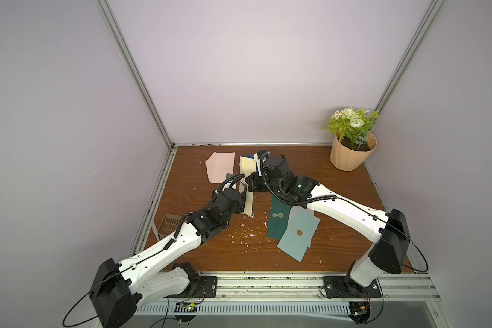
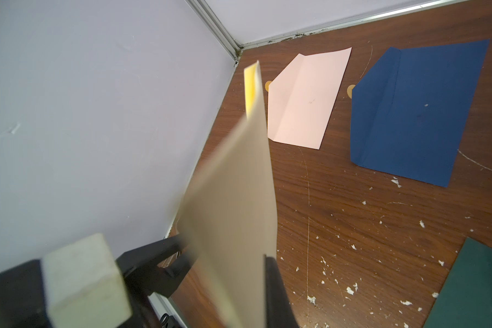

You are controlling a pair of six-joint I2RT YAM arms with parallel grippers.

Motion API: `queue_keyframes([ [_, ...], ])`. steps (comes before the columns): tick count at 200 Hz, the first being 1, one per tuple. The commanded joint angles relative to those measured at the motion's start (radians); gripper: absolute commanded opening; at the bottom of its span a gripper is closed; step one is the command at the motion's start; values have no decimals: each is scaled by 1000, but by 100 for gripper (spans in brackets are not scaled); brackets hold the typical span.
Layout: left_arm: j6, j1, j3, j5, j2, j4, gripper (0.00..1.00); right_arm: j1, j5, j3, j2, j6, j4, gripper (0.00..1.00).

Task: Open the envelope
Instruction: Open the envelope flap on the envelope.

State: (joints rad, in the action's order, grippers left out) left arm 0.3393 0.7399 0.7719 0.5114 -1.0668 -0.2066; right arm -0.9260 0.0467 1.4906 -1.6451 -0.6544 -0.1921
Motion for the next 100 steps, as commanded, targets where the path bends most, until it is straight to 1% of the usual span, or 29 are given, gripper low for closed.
queue_keyframes([
  [1, 0, 0, 22, 68, 20, 51, 84, -16, -63, -12, -5, -13, -34, 0],
  [100, -3, 1, 13, 76, 31, 53, 86, -16, -72, -46, 16, -12, -24, 0],
])
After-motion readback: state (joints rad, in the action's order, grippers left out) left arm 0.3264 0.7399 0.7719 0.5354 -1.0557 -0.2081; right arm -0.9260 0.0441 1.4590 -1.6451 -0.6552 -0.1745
